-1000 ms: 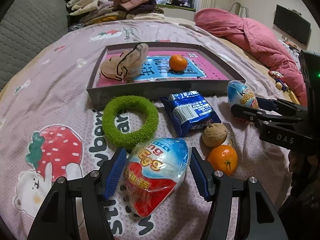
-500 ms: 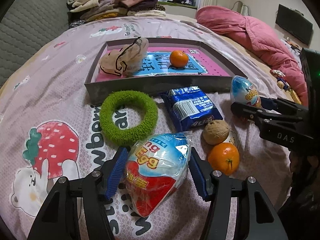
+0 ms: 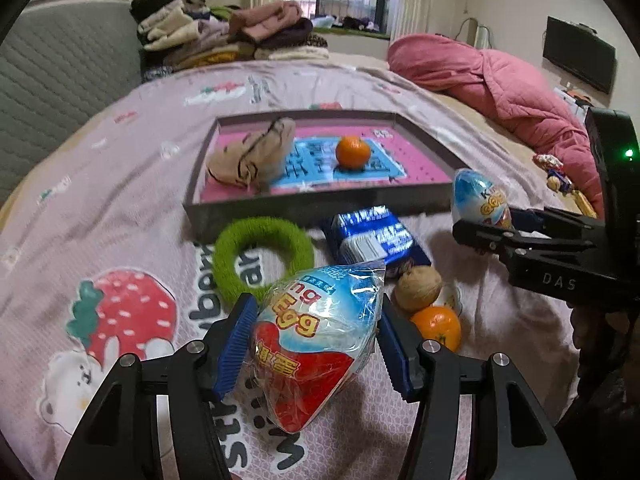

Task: Organize objects
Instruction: 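Grasp the large wrapped chocolate egg with the right tool, then lift the egg with the right tool while the left tool grasps a small egg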

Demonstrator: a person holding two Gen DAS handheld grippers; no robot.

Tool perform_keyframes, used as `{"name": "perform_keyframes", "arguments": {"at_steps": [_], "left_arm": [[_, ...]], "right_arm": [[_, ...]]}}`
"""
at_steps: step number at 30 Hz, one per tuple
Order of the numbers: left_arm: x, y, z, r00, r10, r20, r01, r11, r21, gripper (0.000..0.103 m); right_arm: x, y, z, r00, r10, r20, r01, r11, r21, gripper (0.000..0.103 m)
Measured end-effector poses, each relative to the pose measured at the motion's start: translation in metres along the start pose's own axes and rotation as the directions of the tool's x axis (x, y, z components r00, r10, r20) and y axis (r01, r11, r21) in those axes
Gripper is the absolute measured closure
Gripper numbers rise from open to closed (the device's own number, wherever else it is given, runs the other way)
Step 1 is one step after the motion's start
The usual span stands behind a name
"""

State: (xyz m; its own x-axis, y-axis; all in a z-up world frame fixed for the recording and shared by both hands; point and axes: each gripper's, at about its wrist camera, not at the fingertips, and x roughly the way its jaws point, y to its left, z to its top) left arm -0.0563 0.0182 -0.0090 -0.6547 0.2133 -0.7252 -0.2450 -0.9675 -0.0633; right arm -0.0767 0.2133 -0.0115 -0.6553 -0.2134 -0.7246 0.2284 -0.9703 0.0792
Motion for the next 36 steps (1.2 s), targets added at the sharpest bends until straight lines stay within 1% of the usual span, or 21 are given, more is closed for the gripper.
{"name": "perform_keyframes", "arguments": {"at_steps": [5, 9, 13, 26, 36], "left_arm": [[-0.001, -0.003, 0.005, 1.0, -0.003, 0.004, 0.003, 1.0, 0.005, 0.043], [0.0, -0.003, 0.008, 1.0, -0.008, -0.003, 0.008, 1.0, -0.009, 0.043], [0.0, -0.003, 0.015, 1.0, 0.001, 0.011, 0.0, 1.0, -0.027, 0.043], [0.001, 0.0, 0.034, 0.998, 0.044, 0.053, -0.042, 0.998, -0.045, 0.043], [-0.003, 0.003, 0.048, 0.995, 0.052, 0.091, -0.046, 0.997, -0.066, 0.043]], "right_arm": [[0.0, 0.002, 0.002, 1.0, 0.015, -0.003, -0.015, 1.0, -0.001, 0.048], [-0.001, 0.005, 0.003, 1.0, 0.028, -0.001, -0.028, 1.0, -0.004, 0.048], [-0.005, 0.008, 0.005, 0.999, 0.036, 0.012, -0.036, 0.999, -0.006, 0.048], [-0.012, 0.012, 0.015, 0.998, 0.017, 0.064, -0.016, 1.0, -0.018, 0.048], [-0.019, 0.018, 0.027, 0.993, 0.015, 0.114, -0.013, 1.0, -0.019, 0.048]]}}
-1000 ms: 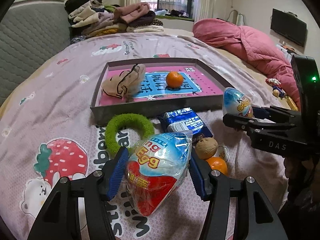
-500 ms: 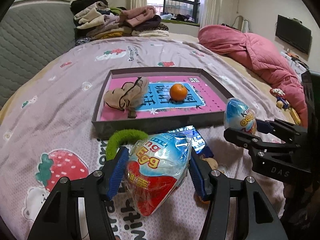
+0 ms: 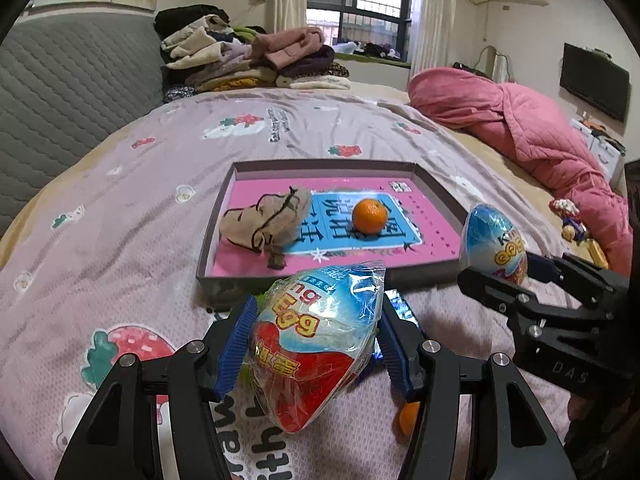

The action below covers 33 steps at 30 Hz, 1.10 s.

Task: Organize objects
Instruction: 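Lift the egg with the right tool while the left tool grasps a small egg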

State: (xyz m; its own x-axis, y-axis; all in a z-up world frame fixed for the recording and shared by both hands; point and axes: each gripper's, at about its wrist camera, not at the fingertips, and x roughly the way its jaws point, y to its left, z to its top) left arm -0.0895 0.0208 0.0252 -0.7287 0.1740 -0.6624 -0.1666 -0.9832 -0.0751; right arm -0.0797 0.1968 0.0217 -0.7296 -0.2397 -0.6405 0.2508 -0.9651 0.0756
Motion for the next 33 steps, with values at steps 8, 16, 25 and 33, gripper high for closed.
{"name": "perform_keyframes", "arguments": {"at_steps": [8, 16, 25, 33], "left_arm": [[0.0, 0.002, 0.008, 1.0, 0.011, 0.02, -0.011, 1.0, -0.022, 0.043], [-0.005, 0.006, 0.023, 0.994, 0.056, 0.092, -0.053, 0.998, -0.038, 0.043], [-0.003, 0.003, 0.035, 0.985, 0.091, 0.145, -0.086, 0.996, -0.036, 0.043], [0.004, 0.002, 0.044, 0.979, 0.096, 0.18, -0.09, 0.995, -0.046, 0.043]], "right_arm": [[-0.006, 0.004, 0.006, 0.999, -0.024, 0.048, 0.025, 1.0, -0.015, 0.048], [-0.015, 0.002, 0.017, 0.991, -0.045, 0.123, 0.048, 0.999, -0.017, 0.048], [-0.018, 0.0, 0.026, 0.975, -0.097, 0.198, 0.105, 0.994, -0.029, 0.048], [-0.018, -0.004, 0.036, 0.959, -0.135, 0.251, 0.146, 0.989, -0.025, 0.048]]}}
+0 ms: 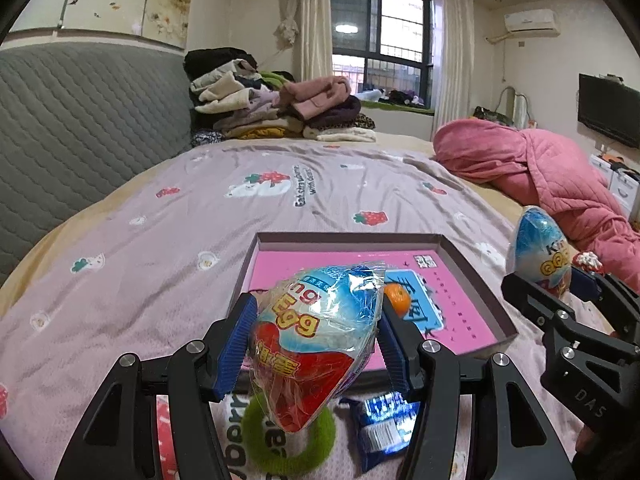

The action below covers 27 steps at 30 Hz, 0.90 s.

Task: Organize objects
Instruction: 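Lift the egg with the right tool while the left tool grasps a small egg, then carry both eggs over the tray and lower them beside the orange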

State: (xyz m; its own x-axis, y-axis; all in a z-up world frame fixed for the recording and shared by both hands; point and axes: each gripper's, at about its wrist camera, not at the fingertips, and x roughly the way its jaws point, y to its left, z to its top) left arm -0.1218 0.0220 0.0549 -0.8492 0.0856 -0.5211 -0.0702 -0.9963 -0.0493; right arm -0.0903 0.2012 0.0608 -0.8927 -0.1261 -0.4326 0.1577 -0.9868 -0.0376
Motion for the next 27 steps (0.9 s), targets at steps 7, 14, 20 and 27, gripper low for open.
{"name": "perform_keyframes", "arguments": {"at_steps": [7, 14, 20, 27], "left_arm": [[0.019, 0.002, 0.006, 0.999, -0.034, -0.017, 0.034, 0.999, -0.033, 0.043], [0.03, -0.007, 0.01, 1.0, -0.027, 0.001, 0.027, 1.0, 0.003, 0.042], [0.04, -0.012, 0.011, 1.0, -0.019, -0.011, 0.019, 1.0, 0.015, 0.042], [0.056, -0.015, 0.01, 1.0, 0.012, -0.02, -0.011, 0.999, 0.035, 0.042]], "right_arm": [[0.008, -0.003, 0.005, 0.999, -0.028, 0.028, 0.028, 1.0, -0.002, 0.048], [0.016, -0.005, 0.007, 0.998, -0.045, 0.038, 0.045, 0.999, -0.013, 0.048], [0.023, -0.007, 0.007, 0.998, -0.055, 0.035, 0.056, 0.998, -0.016, 0.048], [0.043, -0.01, 0.005, 0.997, -0.082, 0.004, 0.082, 0.996, -0.041, 0.048]]}}
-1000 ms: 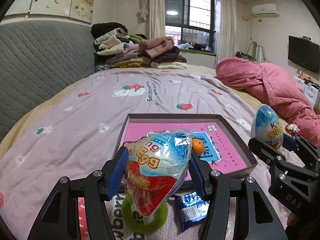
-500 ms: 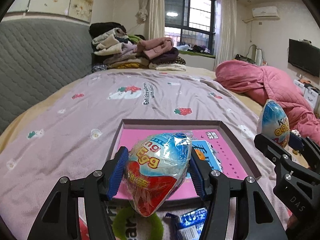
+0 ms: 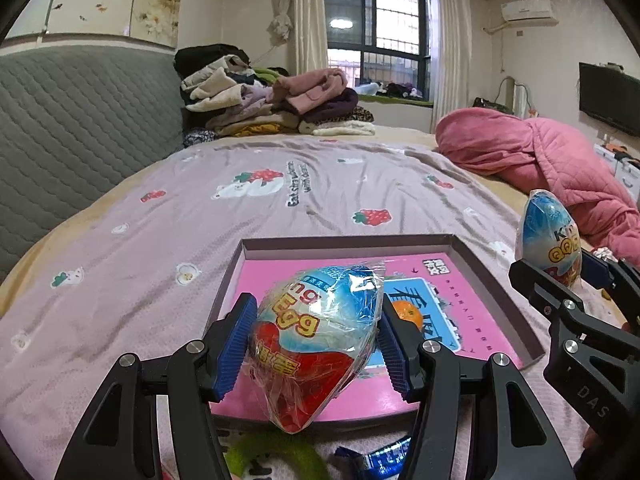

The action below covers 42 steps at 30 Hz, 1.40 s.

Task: Organize objects
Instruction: 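Carry both eggs over the tray and lower them beside the orange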

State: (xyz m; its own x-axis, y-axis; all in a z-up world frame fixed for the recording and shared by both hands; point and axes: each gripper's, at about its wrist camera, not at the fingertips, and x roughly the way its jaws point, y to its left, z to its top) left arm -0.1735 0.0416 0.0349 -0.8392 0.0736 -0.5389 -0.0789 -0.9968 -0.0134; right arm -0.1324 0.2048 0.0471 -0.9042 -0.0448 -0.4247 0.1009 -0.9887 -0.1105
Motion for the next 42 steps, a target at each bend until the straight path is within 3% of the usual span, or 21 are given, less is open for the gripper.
{"name": "perform_keyframes", "arguments": {"at_steps": [8, 25, 42], "left_arm": [[0.024, -0.005, 0.002, 1.0, 0.003, -0.03, -0.003, 1.0, 0.026, 0.042], [0.057, -0.02, -0.016, 0.982, -0.049, -0.184, 0.064, 0.995, 0.073, 0.042], [0.077, -0.02, -0.025, 0.961, -0.012, -0.275, 0.04, 0.995, 0.095, 0.042]], "right_arm": [[0.023, -0.004, -0.01, 0.998, -0.003, -0.069, 0.003, 1.0, -0.005, 0.048], [0.053, 0.004, -0.031, 0.979, 0.0, -0.203, -0.011, 0.999, -0.052, 0.048], [0.072, 0.005, -0.043, 0.953, 0.005, -0.303, -0.02, 0.999, -0.047, 0.048]]}}
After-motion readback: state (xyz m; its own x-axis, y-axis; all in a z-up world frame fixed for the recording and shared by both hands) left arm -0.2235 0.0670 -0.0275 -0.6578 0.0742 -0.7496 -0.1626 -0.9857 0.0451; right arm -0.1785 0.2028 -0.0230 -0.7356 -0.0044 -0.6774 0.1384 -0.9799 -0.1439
